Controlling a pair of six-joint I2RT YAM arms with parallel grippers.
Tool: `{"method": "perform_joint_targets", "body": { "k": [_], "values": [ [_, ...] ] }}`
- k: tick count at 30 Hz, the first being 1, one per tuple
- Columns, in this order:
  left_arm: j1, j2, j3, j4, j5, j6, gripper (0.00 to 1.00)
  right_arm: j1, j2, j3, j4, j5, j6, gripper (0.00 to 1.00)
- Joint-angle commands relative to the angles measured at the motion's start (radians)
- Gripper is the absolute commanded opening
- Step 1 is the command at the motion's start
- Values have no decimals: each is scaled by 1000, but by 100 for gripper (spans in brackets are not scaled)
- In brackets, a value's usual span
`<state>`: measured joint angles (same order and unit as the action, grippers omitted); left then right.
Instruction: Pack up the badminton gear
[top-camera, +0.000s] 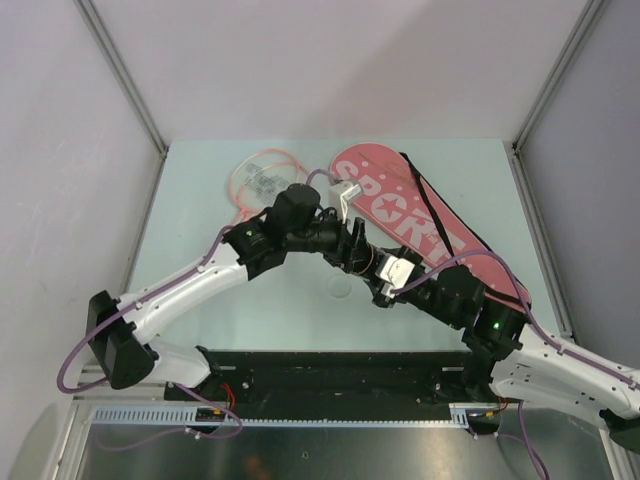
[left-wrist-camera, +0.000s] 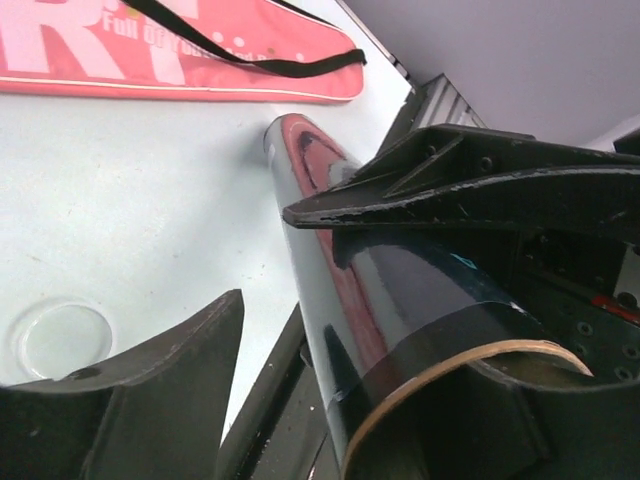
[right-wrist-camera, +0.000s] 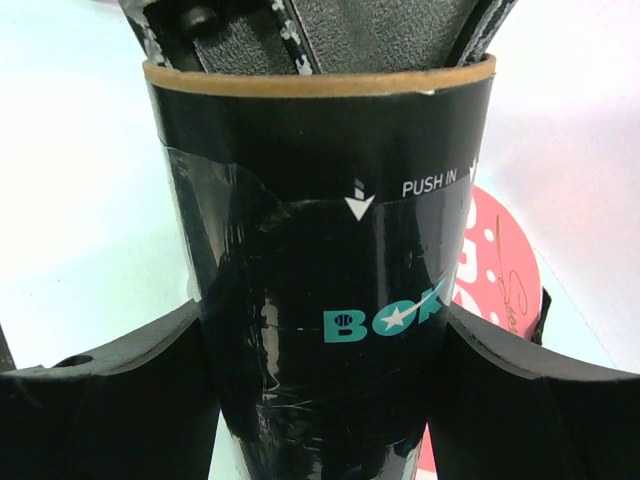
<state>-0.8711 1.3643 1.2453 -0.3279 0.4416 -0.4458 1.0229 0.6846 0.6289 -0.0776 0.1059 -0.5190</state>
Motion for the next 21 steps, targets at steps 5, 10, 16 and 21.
{"method": "perform_joint_targets", "body": {
  "k": [5,10,16,21],
  "values": [
    [176,-276,-20,12,6,19,94,36,10,18,45,15,-36,0],
    [274,-439,-65,-2,-10,44,92,37,27,17,55,52,-21,0],
    [275,-421,-217,-14,-79,45,62,37,6,17,64,119,39,0],
    [207,-352,-267,24,-86,33,64,37,-33,17,30,127,42,0]
  ]
}}
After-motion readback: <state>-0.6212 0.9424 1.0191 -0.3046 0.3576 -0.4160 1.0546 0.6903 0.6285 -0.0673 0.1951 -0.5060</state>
